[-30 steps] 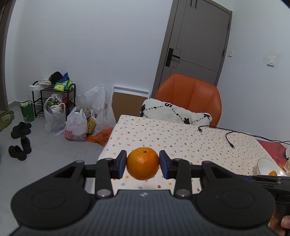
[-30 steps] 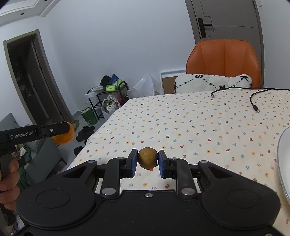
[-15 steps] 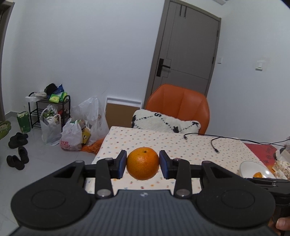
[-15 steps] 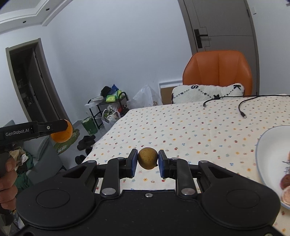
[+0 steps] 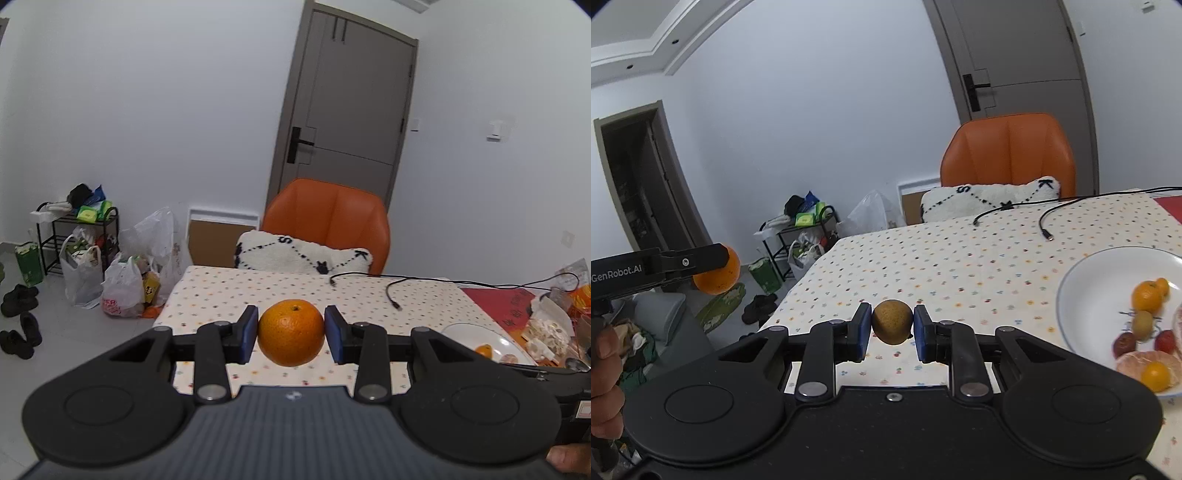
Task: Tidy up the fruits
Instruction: 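Lift and carry the orange and yellow-brown fruit toward the white plate with both grippers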
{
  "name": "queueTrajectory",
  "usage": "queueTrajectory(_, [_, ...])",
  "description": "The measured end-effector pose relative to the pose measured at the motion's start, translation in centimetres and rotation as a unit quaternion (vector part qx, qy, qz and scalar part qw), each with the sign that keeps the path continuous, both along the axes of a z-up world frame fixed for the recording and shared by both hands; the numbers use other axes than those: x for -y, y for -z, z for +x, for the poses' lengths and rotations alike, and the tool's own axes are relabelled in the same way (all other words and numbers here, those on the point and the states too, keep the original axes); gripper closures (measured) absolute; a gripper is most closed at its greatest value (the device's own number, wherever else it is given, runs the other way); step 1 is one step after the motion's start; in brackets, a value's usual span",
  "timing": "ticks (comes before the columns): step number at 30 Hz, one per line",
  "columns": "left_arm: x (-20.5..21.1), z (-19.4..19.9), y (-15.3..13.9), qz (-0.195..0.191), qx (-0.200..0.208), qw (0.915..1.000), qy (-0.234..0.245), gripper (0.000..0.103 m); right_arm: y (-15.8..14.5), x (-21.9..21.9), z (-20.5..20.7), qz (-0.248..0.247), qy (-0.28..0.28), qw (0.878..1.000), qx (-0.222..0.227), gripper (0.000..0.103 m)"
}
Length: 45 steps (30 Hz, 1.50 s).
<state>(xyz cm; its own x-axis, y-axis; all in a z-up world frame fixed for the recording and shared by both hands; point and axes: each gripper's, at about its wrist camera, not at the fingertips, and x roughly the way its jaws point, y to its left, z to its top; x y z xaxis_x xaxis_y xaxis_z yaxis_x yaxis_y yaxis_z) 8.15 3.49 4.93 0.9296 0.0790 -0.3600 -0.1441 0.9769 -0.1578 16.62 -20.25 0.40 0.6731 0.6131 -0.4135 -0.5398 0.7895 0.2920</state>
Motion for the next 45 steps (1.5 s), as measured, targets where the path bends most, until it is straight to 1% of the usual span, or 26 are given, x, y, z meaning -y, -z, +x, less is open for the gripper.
queueTrajectory(10, [3.3,-0.3,-0.6,0.011,0.004,0.9997,0.020,0.066,-0.4,3.1,-1.2,0.013,0.020,1.000,0.007,0.080])
queueTrajectory(21, [7.1,-0.2,-1.2,0.027,0.006,0.9982,0.054,0.066,-0.7,6.9,-2.1,0.031,0.051,0.998,0.011,0.080])
queueTrajectory(27, [9.3,0.3,-0.9,0.034,0.001,0.9967,0.074,0.066,-0.4,8.9,-2.3,0.035,0.068,0.997,0.009,0.080])
queueTrajectory(34, [11.4,1.7,0.0,0.034,-0.011,0.9949,0.094,0.066,0.4,11.2,-1.7,0.034,0.091,0.995,0.001,0.080])
queueTrajectory(45, [15.8,5.0,1.6,0.032,-0.031,0.9902,0.133,0.066,1.5,15.5,-0.7,0.034,0.134,0.990,-0.011,0.080])
